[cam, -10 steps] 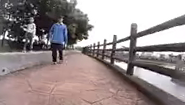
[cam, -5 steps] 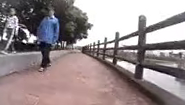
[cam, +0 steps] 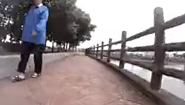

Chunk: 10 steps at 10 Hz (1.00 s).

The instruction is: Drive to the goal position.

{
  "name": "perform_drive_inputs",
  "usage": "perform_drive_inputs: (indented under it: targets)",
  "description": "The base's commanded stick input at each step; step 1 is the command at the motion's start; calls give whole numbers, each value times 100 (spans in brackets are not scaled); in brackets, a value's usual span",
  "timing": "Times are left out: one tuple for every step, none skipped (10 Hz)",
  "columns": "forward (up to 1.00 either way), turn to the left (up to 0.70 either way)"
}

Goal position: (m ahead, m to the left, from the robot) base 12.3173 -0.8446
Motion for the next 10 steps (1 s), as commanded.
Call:
perform_drive_inputs:
  targets:
    - [100,0]
    - [100,0]
    - [100,0]
    - [100,0]
    - [100,0]
    - [100,0]
    - [100,0]
    - [100,0]
    - [100,0]
    - [100,0]
